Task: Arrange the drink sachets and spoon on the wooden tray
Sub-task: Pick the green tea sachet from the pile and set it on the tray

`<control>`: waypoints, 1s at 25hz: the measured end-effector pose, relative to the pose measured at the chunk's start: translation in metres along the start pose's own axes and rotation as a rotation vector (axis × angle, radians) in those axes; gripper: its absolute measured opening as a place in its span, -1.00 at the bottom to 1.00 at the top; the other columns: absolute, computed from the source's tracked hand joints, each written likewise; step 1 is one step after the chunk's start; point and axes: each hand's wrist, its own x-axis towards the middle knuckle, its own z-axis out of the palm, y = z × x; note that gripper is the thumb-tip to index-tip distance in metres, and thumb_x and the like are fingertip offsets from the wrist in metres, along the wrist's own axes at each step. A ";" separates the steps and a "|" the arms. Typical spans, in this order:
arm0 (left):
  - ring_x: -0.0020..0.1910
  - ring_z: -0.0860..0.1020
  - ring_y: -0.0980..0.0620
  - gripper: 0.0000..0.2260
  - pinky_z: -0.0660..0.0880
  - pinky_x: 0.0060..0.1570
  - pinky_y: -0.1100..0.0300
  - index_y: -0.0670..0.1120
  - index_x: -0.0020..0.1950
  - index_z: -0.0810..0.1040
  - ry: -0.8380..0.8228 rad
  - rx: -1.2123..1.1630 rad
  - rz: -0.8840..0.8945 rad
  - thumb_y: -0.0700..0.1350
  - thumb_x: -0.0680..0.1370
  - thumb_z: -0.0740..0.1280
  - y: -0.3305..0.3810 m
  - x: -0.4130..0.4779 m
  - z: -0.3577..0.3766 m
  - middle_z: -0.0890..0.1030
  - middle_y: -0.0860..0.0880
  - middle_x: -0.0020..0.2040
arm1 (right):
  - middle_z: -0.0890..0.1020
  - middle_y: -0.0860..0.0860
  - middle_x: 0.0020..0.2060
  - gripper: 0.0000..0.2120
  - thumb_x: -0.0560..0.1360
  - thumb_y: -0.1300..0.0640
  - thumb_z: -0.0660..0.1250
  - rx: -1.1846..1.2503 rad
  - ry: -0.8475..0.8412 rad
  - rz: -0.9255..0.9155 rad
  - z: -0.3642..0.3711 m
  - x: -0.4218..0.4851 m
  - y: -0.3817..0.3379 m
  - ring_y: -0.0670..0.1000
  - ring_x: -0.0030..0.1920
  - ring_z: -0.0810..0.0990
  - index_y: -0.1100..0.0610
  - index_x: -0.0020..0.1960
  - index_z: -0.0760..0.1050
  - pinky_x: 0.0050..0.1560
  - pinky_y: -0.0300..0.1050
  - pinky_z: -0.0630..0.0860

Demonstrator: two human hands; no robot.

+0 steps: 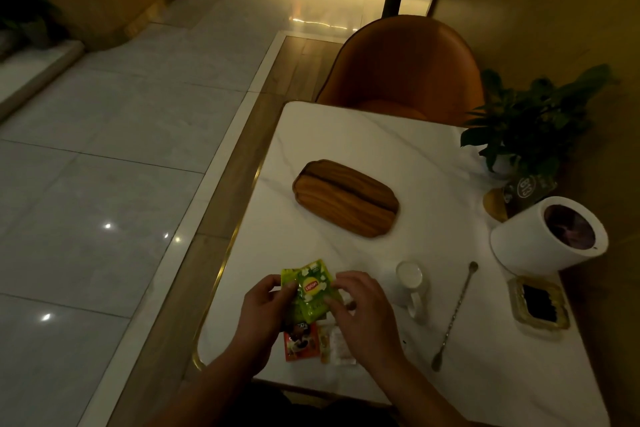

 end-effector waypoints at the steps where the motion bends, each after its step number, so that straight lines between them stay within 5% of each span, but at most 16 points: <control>1: -0.18 0.74 -0.23 -0.86 0.66 -0.38 0.01 -0.19 0.05 0.61 -0.009 0.002 0.000 -0.14 0.64 0.32 0.001 0.000 0.001 0.75 -0.23 -0.11 | 0.60 -0.13 -0.06 -0.84 0.47 0.04 0.44 0.073 0.003 0.123 0.000 0.004 -0.001 -0.08 -0.05 0.59 -0.04 0.03 0.55 -0.08 0.03 0.63; 4: -0.15 0.75 -0.21 -0.86 0.66 -0.38 0.04 -0.18 0.07 0.60 -0.029 -0.007 0.006 -0.13 0.65 0.30 0.002 0.000 0.007 0.76 -0.19 -0.10 | 0.60 -0.02 -0.26 -0.85 0.44 0.05 0.48 0.174 -0.015 0.338 0.005 0.007 -0.001 0.01 -0.21 0.62 -0.01 -0.07 0.51 -0.15 0.13 0.63; 11: -0.14 0.75 -0.18 -0.84 0.66 -0.34 0.04 -0.17 0.07 0.59 -0.061 0.017 0.008 -0.12 0.67 0.27 -0.001 -0.002 0.013 0.75 -0.17 -0.07 | 0.60 -0.04 -0.29 -0.84 0.43 -0.02 0.47 0.144 -0.005 0.390 0.013 -0.001 -0.004 -0.08 -0.26 0.59 -0.05 -0.14 0.48 -0.20 0.00 0.57; 16: -0.15 0.75 -0.17 -0.89 0.67 -0.32 0.04 -0.16 0.08 0.60 -0.063 0.033 0.023 -0.16 0.65 0.30 -0.002 -0.003 0.017 0.76 -0.16 -0.10 | 0.61 -0.10 -0.12 -0.79 0.46 -0.05 0.44 0.189 -0.040 0.398 0.010 -0.003 -0.004 -0.12 -0.11 0.58 -0.11 0.03 0.45 -0.05 -0.01 0.58; 19: -0.17 0.75 -0.17 -0.88 0.66 -0.34 0.07 -0.15 0.07 0.60 -0.045 0.038 0.035 -0.16 0.66 0.29 -0.002 -0.004 0.023 0.75 -0.18 -0.09 | 0.64 -0.08 0.02 -0.74 0.58 -0.12 0.25 0.262 -0.163 0.424 0.008 -0.004 -0.007 -0.07 0.03 0.61 -0.10 0.24 0.48 0.11 0.09 0.58; 25: -0.26 0.71 -0.07 -0.89 0.64 -0.41 0.09 -0.08 0.06 0.55 0.026 0.183 0.130 -0.12 0.68 0.23 -0.007 0.000 0.043 0.69 -0.18 -0.06 | 0.64 -0.06 0.11 -0.66 0.65 -0.14 0.05 0.064 -0.172 0.309 0.007 -0.005 -0.010 -0.04 0.10 0.59 -0.09 0.31 0.44 0.13 -0.03 0.50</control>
